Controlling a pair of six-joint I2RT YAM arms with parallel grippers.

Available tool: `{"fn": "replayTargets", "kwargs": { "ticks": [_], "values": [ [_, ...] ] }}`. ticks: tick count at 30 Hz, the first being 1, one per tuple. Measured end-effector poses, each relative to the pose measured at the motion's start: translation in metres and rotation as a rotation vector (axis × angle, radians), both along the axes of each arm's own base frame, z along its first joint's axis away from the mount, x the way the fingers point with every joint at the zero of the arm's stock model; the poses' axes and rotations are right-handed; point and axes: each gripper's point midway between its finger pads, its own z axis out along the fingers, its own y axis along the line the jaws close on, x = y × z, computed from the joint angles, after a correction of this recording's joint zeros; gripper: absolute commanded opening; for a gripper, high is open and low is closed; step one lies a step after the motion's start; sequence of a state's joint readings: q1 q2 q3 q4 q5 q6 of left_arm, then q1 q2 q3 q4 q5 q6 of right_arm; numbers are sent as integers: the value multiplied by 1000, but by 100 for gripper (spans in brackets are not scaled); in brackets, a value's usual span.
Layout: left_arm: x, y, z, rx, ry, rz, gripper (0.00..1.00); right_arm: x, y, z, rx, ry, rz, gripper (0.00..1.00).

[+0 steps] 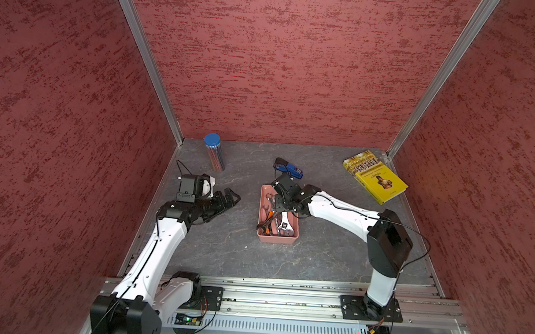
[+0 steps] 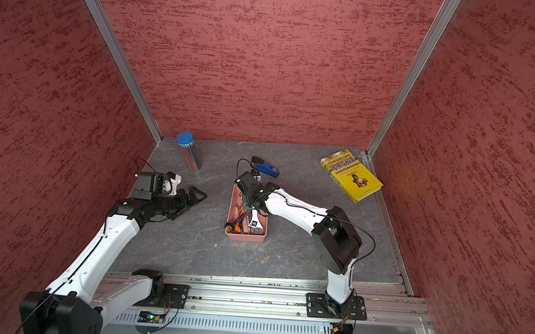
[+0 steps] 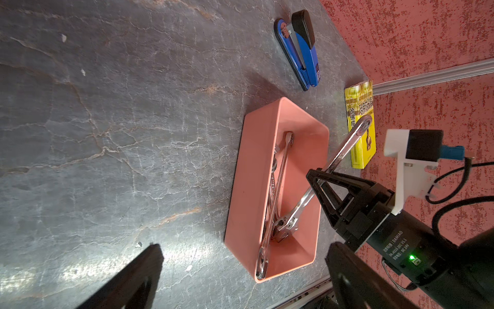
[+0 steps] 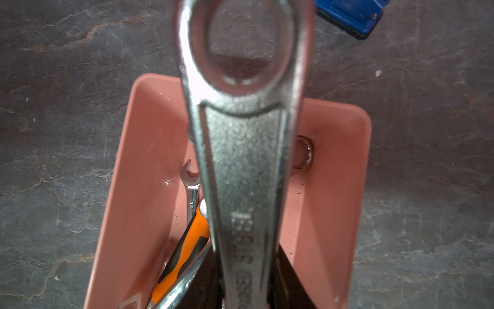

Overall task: Take out the wrench from the storage box
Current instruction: Pick up the wrench from the storage box, then place the wrench at the center of the board.

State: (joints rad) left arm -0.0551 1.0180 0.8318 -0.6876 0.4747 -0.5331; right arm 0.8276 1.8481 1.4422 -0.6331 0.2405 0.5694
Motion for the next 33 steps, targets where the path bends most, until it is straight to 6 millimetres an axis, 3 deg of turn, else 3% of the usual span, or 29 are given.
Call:
{"fn": "replayTargets", "kwargs": {
  "ticks": [10, 20, 24, 29, 33],
  "values": [
    [0, -1, -1, -6, 5, -5, 100, 0, -1, 14, 25, -20, -3, 0],
    [2, -12, 3, -35, 6, -21, 100, -6, -16, 57, 67, -60, -18, 0],
    [4, -30, 9, -40, 0, -69, 100, -4, -38, 75, 71, -68, -50, 0],
    [9, -55, 16, -44, -16, -122, 100, 0, -79, 95, 73, -71, -115, 0],
    [12, -66, 12, -42, -5, -144, 100, 0, -111, 93, 83, -54, -151, 0]
  ]
}}
